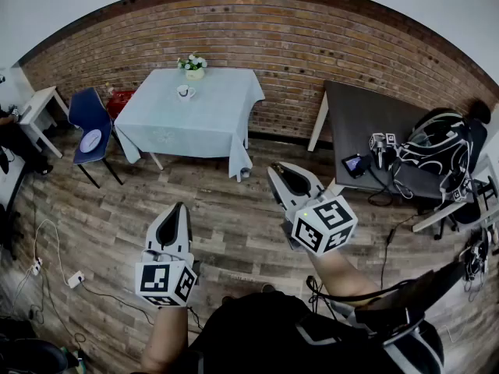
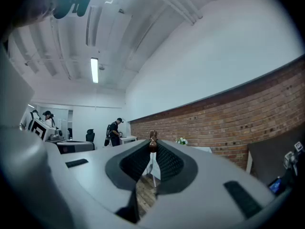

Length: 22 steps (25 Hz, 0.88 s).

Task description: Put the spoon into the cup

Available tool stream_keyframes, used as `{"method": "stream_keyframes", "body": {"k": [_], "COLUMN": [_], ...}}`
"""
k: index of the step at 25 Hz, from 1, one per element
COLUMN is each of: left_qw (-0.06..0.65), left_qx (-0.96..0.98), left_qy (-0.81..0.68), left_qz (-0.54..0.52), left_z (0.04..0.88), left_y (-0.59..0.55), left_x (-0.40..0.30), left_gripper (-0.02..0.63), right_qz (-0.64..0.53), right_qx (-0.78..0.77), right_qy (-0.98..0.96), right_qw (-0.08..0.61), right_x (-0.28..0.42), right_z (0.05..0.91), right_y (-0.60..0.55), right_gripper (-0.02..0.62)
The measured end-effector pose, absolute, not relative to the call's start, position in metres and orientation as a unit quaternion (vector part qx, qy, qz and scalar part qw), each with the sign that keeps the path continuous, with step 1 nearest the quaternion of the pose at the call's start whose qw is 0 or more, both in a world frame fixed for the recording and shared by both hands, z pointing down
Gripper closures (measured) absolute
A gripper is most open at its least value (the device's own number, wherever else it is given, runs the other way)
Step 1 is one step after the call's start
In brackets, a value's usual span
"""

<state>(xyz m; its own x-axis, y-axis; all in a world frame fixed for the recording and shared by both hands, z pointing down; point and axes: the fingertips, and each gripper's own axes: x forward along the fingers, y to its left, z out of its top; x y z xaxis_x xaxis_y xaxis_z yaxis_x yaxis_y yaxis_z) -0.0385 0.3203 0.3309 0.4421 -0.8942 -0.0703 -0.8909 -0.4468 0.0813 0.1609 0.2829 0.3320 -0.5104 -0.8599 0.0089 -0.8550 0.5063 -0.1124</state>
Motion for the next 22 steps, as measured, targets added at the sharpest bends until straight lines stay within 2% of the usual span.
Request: {"method": "stream_keyframes", "body": {"k": [13,22], "left_qw": [0.025,0.019], "left_qx": [0.849,0.857], "left_qy": [-0.525,-0.510], "left_qz": [-0.058,-0.067], "left_z": [0.334,0.327], "left_y": [0.326,0.326], "left_x": [-0.053,-0.070], "left_gripper": [0.597,0.597], "right_qz": [-0.049,-0.051], "right_qx": [-0.499,-0.506], "right_qy": [0.865,0.860], "right_qw": [0.011,0.028], "right_x": [0.147,0.129], "right_z": [0.331,0.326], "right_y": [0.291,0.289], "right_gripper": [0.546,0.546]}}
